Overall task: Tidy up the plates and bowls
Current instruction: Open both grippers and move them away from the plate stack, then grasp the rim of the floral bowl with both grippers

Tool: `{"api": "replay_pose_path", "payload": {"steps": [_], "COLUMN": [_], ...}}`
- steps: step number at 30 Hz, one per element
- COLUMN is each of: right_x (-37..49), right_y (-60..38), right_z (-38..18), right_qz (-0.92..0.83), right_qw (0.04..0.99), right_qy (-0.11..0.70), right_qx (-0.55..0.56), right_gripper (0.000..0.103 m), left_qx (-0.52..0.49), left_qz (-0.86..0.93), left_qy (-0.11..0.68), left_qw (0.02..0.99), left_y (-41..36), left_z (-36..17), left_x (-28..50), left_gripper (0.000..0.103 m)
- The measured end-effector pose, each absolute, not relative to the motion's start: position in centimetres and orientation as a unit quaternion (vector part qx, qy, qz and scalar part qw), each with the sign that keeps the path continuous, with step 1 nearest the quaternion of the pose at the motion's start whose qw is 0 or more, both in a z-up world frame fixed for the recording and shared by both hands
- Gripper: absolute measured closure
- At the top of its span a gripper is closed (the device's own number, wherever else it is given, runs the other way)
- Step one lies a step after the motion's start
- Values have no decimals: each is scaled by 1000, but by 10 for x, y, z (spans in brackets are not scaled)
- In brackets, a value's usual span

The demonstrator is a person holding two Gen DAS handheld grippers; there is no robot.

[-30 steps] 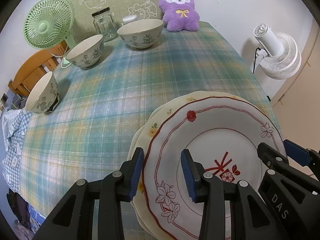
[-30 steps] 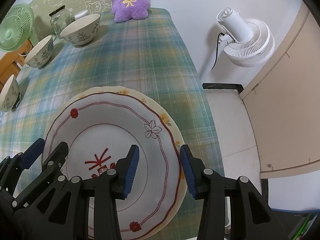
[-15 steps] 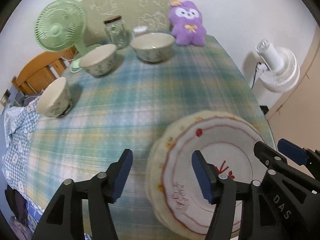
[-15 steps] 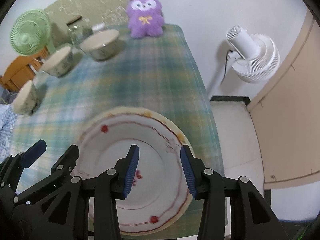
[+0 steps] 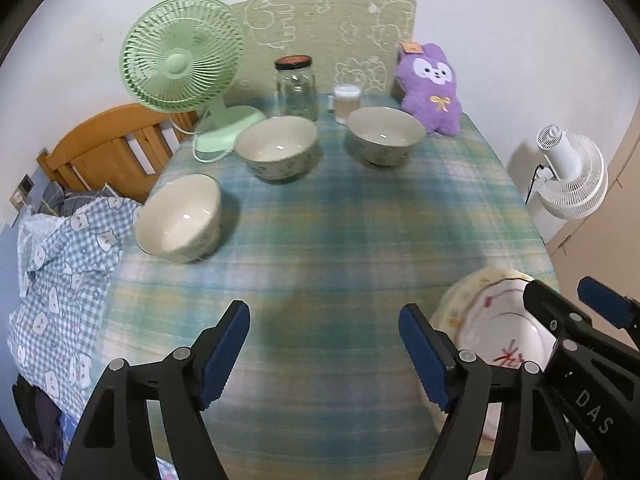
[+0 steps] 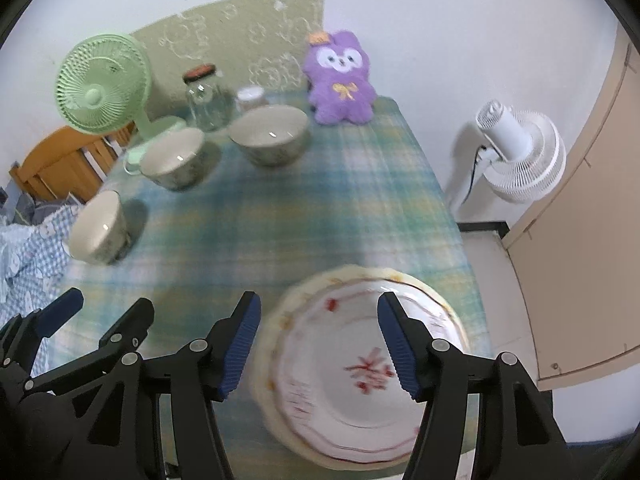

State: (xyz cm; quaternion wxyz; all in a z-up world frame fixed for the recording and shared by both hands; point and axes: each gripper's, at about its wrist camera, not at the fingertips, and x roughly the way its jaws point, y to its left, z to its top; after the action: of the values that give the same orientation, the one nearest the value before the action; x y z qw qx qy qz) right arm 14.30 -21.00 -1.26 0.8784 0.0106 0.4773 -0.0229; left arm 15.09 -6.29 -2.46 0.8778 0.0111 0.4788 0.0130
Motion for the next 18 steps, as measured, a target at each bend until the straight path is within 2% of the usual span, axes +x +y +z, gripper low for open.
{"api": "replay_pose_path", "payload": {"steps": [18], "right_x": [202], "right_y": [-45], "right_z": [-11], "right_qz": [-12], "right_qw": [888], "right_qy": [460], "right_qx": [29], "right_gripper": [38], "left_qx": [46], "left_qz": [-15], "left_qy": [447], "left_qw": [893], "left_y": [74], "left_z": [-28], "left_x": [197], "left_gripper": [25]}}
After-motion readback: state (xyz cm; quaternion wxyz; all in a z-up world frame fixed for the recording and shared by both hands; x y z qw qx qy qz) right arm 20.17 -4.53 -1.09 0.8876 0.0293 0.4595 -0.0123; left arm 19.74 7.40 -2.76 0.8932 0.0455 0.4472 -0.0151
